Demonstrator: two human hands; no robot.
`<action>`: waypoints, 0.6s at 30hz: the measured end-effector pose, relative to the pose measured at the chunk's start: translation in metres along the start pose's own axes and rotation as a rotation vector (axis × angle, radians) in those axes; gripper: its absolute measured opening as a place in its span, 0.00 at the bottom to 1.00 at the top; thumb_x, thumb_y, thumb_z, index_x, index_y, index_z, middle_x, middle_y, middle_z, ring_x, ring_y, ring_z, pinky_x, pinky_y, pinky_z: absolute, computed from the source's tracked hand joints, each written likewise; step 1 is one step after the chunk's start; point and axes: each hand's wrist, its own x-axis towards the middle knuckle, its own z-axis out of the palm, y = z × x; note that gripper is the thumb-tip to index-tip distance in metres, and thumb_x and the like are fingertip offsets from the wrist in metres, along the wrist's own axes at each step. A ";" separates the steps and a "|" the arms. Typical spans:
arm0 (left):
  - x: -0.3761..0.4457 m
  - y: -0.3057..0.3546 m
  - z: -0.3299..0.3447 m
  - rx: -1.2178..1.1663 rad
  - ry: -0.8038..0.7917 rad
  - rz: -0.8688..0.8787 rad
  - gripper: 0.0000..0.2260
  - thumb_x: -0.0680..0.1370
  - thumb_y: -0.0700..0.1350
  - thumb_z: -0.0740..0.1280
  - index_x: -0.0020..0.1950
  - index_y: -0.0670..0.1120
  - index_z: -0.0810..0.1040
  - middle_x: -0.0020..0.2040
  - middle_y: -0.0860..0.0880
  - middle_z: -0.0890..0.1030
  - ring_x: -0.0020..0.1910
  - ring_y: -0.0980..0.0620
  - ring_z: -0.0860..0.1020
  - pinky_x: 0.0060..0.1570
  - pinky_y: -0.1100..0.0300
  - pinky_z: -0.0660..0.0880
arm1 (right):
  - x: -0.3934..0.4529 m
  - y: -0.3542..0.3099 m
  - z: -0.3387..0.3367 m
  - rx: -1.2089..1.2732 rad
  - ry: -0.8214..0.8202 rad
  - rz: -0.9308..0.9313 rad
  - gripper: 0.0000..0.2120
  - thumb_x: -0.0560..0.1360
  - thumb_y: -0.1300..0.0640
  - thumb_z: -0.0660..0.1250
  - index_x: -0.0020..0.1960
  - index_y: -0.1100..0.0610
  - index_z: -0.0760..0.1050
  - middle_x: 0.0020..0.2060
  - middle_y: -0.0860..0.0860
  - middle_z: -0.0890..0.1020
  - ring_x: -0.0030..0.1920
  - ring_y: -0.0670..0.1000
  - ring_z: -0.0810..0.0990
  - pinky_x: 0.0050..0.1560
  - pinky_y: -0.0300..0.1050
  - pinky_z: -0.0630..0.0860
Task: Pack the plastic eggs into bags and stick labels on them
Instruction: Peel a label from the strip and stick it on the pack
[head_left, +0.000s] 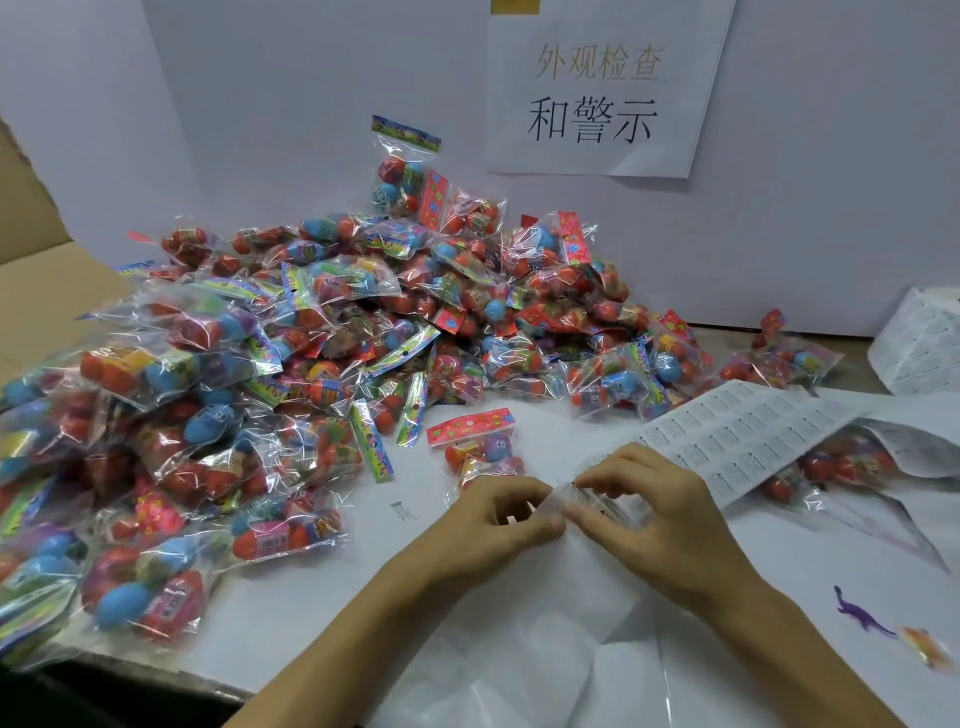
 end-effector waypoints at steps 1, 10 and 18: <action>0.000 -0.001 0.000 0.026 0.001 0.003 0.07 0.78 0.46 0.68 0.49 0.55 0.86 0.45 0.45 0.84 0.43 0.50 0.76 0.43 0.51 0.71 | 0.000 0.000 0.000 0.008 0.005 0.009 0.09 0.70 0.55 0.80 0.48 0.53 0.85 0.42 0.43 0.81 0.44 0.45 0.82 0.45 0.43 0.79; -0.003 0.000 0.001 0.155 -0.012 0.124 0.05 0.78 0.42 0.68 0.46 0.51 0.83 0.38 0.61 0.77 0.37 0.58 0.72 0.37 0.66 0.66 | -0.002 -0.002 -0.001 0.124 -0.044 0.006 0.05 0.71 0.55 0.79 0.46 0.54 0.88 0.40 0.45 0.84 0.42 0.47 0.84 0.42 0.49 0.80; -0.004 -0.003 0.002 0.253 0.021 0.184 0.06 0.78 0.39 0.69 0.49 0.43 0.86 0.40 0.58 0.78 0.37 0.59 0.74 0.36 0.68 0.65 | -0.002 0.001 -0.004 0.155 -0.116 -0.015 0.04 0.73 0.54 0.75 0.47 0.52 0.88 0.40 0.45 0.83 0.42 0.47 0.83 0.41 0.49 0.79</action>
